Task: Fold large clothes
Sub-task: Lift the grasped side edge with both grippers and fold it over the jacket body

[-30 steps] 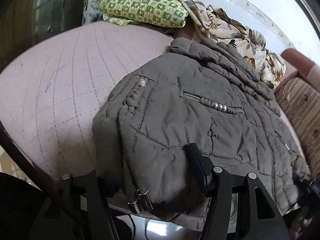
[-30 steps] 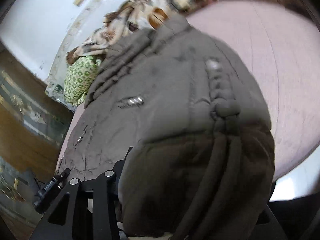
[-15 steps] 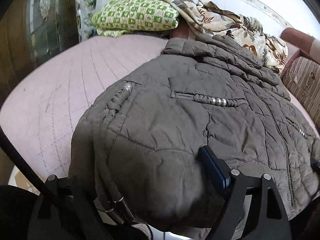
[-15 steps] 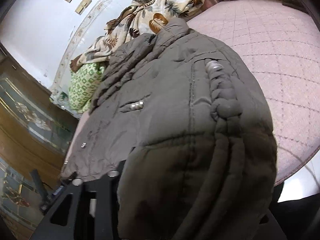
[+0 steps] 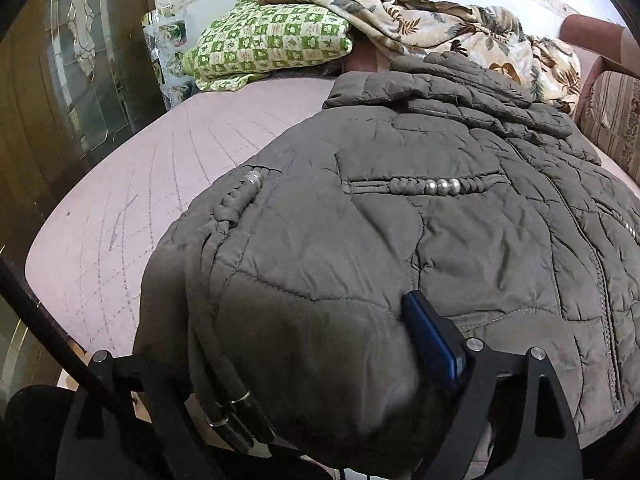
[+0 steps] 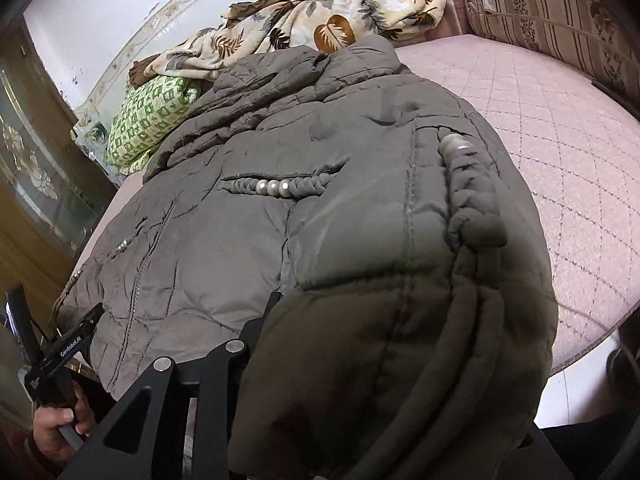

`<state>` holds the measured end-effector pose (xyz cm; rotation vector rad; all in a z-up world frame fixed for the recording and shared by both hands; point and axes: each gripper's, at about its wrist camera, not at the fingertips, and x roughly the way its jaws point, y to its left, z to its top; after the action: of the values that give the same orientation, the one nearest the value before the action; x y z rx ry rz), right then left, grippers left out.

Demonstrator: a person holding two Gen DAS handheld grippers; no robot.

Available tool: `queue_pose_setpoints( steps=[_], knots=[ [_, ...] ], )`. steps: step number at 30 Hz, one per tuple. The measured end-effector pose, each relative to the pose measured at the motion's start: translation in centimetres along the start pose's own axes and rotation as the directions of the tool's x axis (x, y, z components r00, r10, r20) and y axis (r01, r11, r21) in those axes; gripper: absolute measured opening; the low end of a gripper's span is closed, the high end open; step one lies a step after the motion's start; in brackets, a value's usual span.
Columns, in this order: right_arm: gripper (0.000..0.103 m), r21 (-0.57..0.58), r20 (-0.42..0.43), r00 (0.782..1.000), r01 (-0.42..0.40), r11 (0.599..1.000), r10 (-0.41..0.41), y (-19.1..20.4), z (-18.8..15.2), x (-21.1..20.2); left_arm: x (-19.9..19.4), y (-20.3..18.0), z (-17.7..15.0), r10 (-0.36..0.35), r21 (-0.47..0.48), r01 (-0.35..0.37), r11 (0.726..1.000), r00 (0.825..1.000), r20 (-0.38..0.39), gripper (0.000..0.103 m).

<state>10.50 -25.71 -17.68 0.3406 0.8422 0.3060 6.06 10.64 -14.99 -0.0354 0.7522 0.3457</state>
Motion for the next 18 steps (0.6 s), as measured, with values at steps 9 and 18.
queue_pose_setpoints(
  steps=[9,18],
  knots=[
    [0.027,-0.061,0.027,0.999,0.024,0.998,-0.022,0.8,-0.3,-0.5,-1.0,-0.6,0.0,-0.049,0.051,0.048,0.998,0.998,0.037,0.049],
    [0.025,-0.129,0.110,0.993,0.053,0.990,-0.039,2.1,-0.3,-1.8,-3.2,-1.7,0.2,-0.057,0.108,0.041,0.993,0.988,0.142,0.022]
  ],
)
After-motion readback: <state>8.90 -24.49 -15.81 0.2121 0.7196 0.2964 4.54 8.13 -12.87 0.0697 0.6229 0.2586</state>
